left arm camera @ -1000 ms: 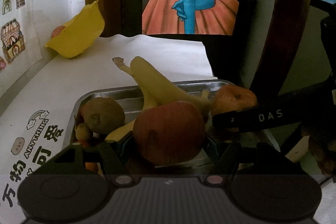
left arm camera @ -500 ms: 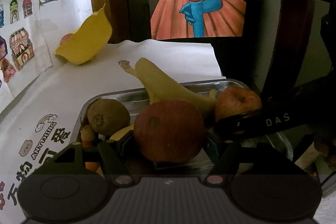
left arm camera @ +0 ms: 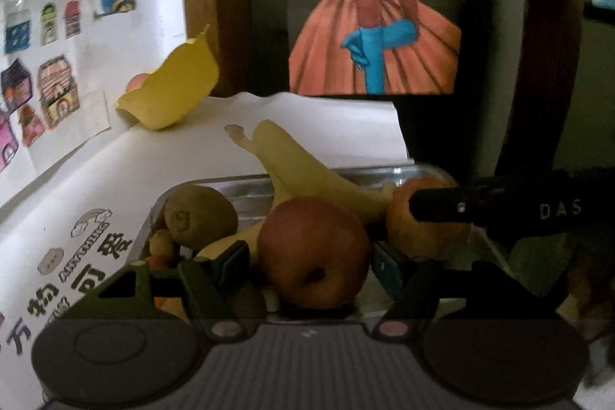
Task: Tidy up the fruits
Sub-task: 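Lower both apples onto the tray and open both grippers, then withdraw both open tools up and away from the tray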
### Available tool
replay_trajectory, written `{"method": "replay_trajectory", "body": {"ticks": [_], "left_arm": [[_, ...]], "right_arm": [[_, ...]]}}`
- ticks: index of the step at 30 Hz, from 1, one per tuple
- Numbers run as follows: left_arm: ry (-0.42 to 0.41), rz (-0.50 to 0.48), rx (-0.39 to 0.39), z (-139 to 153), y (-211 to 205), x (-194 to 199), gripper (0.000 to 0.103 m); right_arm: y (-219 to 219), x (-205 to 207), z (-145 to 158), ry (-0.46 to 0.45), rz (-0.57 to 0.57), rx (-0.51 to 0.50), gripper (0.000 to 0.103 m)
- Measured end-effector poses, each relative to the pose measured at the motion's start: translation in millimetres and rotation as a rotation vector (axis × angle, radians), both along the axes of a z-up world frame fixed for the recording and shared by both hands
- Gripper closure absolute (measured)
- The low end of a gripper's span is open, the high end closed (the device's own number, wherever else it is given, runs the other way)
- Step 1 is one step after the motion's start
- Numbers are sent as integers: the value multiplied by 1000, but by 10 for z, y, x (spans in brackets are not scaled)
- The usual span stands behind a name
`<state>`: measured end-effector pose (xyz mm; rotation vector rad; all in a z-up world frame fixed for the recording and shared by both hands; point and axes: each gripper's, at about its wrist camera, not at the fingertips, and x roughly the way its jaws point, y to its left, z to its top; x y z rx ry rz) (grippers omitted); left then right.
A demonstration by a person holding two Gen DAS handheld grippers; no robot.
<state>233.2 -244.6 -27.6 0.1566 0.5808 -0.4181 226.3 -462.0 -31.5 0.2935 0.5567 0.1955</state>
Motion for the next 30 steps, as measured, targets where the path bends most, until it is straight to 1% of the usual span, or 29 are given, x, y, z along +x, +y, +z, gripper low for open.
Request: {"method": "replay_trajectory", "body": {"ticks": [2,5,7,12,15,17,21,25,27,30], "left_arm": [[2,17,-14,15,31,-20,27],[-10,26,-35,37,87,-75,25],[-15,35,-52,49,130,-105,22],[-18,73,-109,89,256,-169,16],[-43,95,-152,120,373,-198,13],[-68,119,-181,128,474,-208,11],[-91,172,-222,117,703,-177,11],[-106,222,-263,115,981,-177,9],[-109,250,-274,107,1101,-196,9],[-132,271,-284,83,1206,-267,8]], "right_arm": [[-32,-14,12,-32,-21,13,5],[-44,-11,39,-85,-66,17,2],[-42,10,41,-117,-99,18,2],[-14,70,-19,-156,-117,55,2],[13,106,-70,-189,-120,71,2],[28,100,-109,-223,-143,89,2],[86,24,-130,-313,-197,124,1],[131,-119,-98,-418,-227,129,1],[159,-164,-64,-467,-225,137,1],[213,-226,0,-540,-192,126,1]]}}
